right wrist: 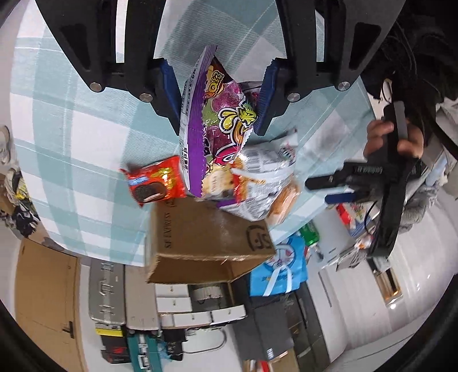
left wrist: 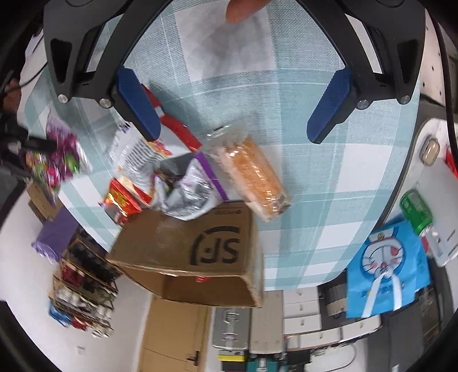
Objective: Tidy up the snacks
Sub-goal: 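Grasp the white-red chip bag with the left tool while the right tool holds the purple bag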
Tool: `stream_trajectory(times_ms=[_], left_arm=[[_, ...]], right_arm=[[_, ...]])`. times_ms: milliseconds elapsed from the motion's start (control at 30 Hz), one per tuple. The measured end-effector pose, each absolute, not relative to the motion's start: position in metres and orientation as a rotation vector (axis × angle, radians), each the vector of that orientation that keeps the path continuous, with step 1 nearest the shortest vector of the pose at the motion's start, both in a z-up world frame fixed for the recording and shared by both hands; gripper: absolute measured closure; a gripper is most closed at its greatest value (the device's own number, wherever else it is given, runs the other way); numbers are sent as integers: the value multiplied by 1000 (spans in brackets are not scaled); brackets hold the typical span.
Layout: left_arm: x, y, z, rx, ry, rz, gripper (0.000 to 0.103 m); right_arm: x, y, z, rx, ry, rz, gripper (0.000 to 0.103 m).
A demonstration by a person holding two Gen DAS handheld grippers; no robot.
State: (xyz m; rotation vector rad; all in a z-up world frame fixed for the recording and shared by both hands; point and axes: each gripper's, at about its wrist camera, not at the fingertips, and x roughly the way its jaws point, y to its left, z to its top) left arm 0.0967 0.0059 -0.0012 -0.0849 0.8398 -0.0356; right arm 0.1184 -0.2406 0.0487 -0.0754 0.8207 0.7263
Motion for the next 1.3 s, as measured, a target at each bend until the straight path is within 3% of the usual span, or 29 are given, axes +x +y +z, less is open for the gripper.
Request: stream_trajectory(times_ms=[467, 633, 833, 1100, 1300], left_arm=[[101, -69, -14, 124, 829, -211, 2], [109, -87, -18, 169, 813, -250, 7], [121, -99, -28, 238, 818, -241, 27], [119, -95, -27, 198, 825, -281, 70], [114, -90, -24, 173, 822, -296, 77]], right_arm=[[133, -253, 52, 51, 768, 674, 54], [132, -253, 52, 56, 765, 673, 54], [132, -252, 51, 52, 771, 674, 54], [134, -251, 49, 52, 779, 684, 54], [133, -250, 50, 52, 775, 687, 54]])
